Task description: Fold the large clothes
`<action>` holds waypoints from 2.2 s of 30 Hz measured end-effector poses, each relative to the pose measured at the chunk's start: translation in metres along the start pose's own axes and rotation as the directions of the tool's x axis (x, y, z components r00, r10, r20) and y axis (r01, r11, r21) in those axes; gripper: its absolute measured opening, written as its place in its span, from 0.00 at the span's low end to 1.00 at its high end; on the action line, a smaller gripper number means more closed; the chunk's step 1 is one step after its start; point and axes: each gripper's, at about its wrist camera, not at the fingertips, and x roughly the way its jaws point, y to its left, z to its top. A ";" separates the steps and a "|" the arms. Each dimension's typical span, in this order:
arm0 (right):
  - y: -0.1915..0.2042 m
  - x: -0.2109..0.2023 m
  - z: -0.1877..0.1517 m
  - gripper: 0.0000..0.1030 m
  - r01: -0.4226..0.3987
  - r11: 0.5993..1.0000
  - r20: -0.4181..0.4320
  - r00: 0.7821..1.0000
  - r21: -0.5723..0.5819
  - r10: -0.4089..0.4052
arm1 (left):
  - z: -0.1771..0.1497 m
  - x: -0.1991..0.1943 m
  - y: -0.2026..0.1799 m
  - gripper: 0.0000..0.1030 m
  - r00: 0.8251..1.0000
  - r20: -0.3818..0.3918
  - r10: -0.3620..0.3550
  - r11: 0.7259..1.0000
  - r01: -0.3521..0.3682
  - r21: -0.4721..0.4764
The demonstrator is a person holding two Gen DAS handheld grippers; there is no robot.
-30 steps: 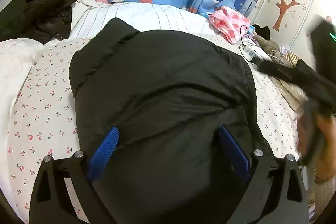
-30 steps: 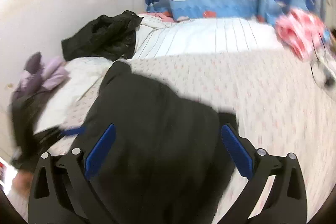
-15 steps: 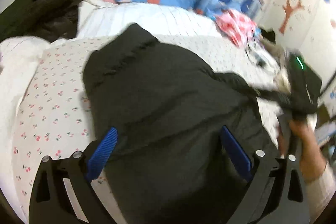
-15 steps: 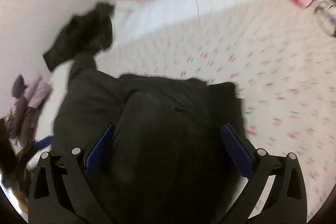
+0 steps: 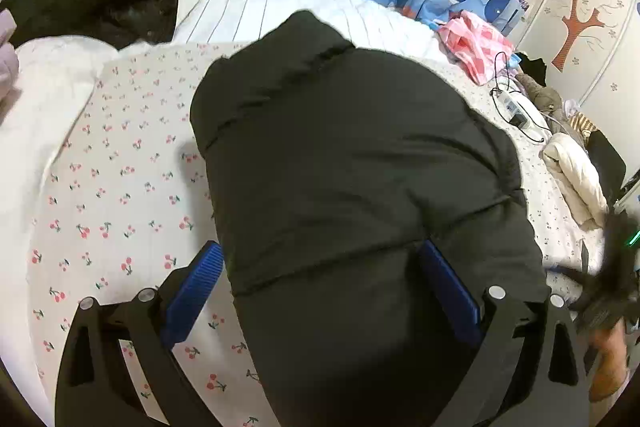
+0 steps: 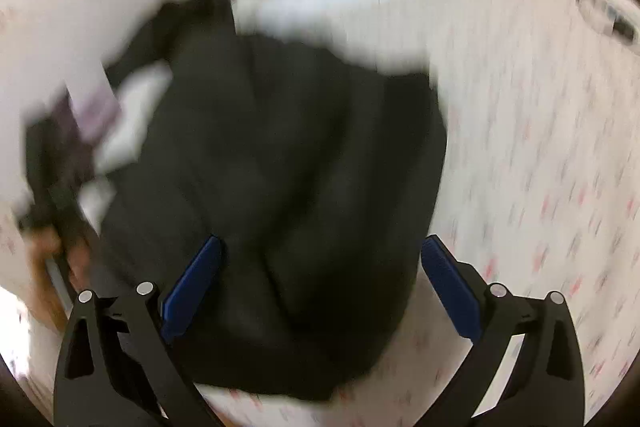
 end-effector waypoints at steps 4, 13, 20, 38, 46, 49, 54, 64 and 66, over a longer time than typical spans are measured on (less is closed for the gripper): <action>0.000 0.010 -0.017 0.94 -0.148 0.985 -0.083 0.984 0.084 0.155 | -0.002 0.000 -0.002 0.92 1.000 -0.007 0.003 1.000 -0.003 0.000; 0.040 -0.069 0.033 0.94 0.110 0.992 0.256 0.963 -0.062 -0.091 | 0.002 -0.010 -0.010 0.92 0.999 0.046 -0.015 1.000 0.014 0.010; 0.057 0.015 0.136 0.94 0.272 0.956 0.264 0.935 -0.109 -0.236 | -0.002 0.003 -0.022 0.93 1.000 0.020 0.016 0.998 -0.017 0.068; -0.045 0.014 0.027 0.94 -0.079 0.967 0.098 0.994 0.243 0.056 | -0.012 0.028 0.074 0.93 0.950 -0.115 -0.289 0.885 0.219 -0.411; 0.003 0.072 0.014 0.94 -0.263 0.928 -0.018 0.960 0.264 0.278 | -0.004 0.008 0.028 0.93 0.984 -0.070 -0.165 0.970 0.149 -0.194; -0.006 0.049 0.013 0.94 -0.179 0.952 0.015 0.983 0.248 0.181 | -0.008 0.014 0.028 0.93 0.982 -0.120 -0.147 0.976 0.125 -0.176; 0.008 -0.036 0.034 0.94 -0.056 0.988 0.309 0.951 0.143 0.009 | -0.010 0.018 0.026 0.93 0.984 -0.135 -0.116 0.984 0.095 -0.151; 0.020 0.102 0.123 0.94 0.044 0.996 0.126 0.991 0.080 -0.054 | -0.013 0.018 0.020 0.93 0.988 -0.131 -0.077 0.990 0.060 -0.128; 0.028 0.094 0.121 0.94 0.081 0.994 0.121 0.989 0.067 -0.089 | -0.013 0.018 0.012 0.93 0.992 -0.128 -0.021 0.996 0.010 -0.091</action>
